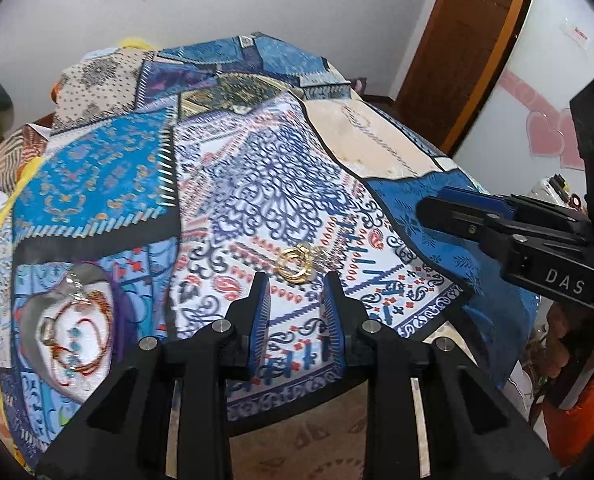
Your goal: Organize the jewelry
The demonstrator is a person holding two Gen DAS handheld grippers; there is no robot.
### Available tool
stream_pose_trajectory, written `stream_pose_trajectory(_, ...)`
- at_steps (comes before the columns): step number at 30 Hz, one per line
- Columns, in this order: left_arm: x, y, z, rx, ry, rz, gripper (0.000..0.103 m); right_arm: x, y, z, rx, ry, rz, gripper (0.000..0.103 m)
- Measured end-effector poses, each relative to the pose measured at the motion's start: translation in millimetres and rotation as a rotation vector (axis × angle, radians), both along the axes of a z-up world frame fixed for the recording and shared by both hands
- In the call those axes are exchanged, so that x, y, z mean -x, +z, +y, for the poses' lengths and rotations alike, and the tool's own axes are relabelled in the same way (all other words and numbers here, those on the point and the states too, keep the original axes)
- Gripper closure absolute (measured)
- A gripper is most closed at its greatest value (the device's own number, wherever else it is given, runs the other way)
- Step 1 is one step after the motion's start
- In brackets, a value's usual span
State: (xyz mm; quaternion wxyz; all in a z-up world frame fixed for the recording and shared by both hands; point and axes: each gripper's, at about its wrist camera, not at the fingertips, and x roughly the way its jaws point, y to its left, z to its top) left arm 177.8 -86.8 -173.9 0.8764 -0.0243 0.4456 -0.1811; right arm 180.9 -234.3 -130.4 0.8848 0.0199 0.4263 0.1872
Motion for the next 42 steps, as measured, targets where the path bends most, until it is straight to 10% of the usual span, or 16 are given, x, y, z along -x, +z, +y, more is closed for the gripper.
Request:
stream_pose_trajectory(16, -14.5, -13.3, -3.9, 0.049, 0.008, 0.019, 0.097, -4.3, -13.1, 4.2, -0.016, 0.014, 0.038, 0.070)
stream_pose_trajectory(42, 20.7, 5.4, 38.6, 0.056, 0.077, -0.034, 0.099, -1.9, -30.7, 61.5, 0.017, 0.174, 0.052, 0.070)
